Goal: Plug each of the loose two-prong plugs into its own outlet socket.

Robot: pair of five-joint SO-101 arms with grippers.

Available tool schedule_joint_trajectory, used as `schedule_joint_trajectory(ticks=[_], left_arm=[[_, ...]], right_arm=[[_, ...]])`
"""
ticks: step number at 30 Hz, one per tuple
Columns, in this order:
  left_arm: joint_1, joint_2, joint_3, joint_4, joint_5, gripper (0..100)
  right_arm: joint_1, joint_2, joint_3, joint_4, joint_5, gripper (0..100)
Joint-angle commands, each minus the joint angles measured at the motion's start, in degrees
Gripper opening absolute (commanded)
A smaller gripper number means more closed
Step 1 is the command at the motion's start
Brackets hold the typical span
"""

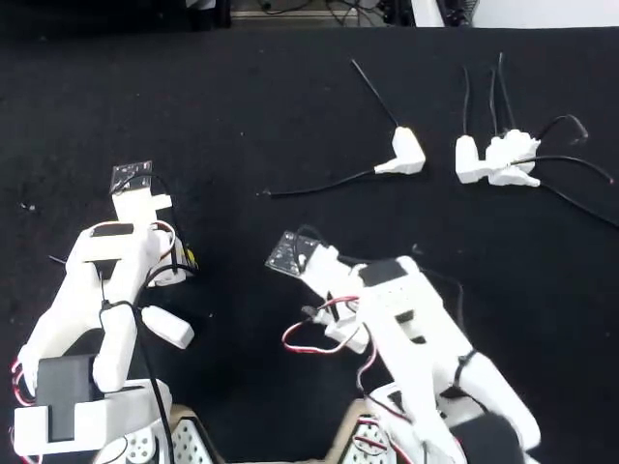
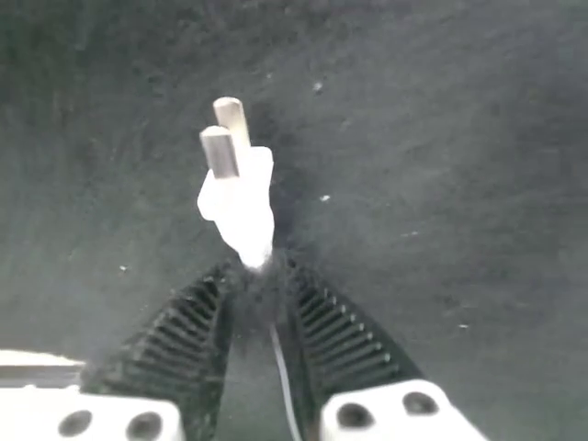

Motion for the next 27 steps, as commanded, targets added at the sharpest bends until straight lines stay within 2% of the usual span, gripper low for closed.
schedule_joint_trajectory(ticks=[1, 12, 19, 27], left_arm=[[0.2, 0.0, 0.1, -0.3, 0.1, 23], [0.2, 0.0, 0.1, -0.3, 0.1, 23], [0.2, 0.0, 0.1, -0.3, 0.1, 23], [0.2, 0.0, 0.1, -0.4, 0.1, 23]], right_arm=[[-0.9, 2.2, -2.0, 1.6, 1.7, 1.1], [-1.2, -7.3, -2.5, 4.2, 3.4, 1.6], [-0.9, -12.7, -2.3, 4.2, 3.6, 18.8], [-2.4, -17.2, 0.2, 2.5, 3.3, 19.0]])
